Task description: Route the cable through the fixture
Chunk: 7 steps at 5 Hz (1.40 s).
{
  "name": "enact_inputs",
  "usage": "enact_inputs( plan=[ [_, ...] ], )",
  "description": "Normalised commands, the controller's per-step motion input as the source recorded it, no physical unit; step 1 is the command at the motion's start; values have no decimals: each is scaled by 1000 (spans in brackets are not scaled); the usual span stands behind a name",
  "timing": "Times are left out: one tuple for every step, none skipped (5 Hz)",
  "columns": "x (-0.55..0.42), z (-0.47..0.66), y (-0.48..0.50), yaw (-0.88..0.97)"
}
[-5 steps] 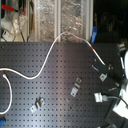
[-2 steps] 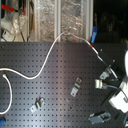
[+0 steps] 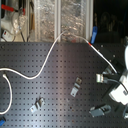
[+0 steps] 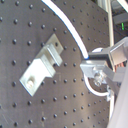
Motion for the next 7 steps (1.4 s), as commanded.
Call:
enact_inputs(
  plan=[
    [-405,280,-173,83],
    [-386,216,-51,234],
    [-271,86,13,248],
    [-52,1,64,89],
    [-196,-205,-28,49],
    [-303,-283,-124,29],
    [-9,0,11,0]
  ],
)
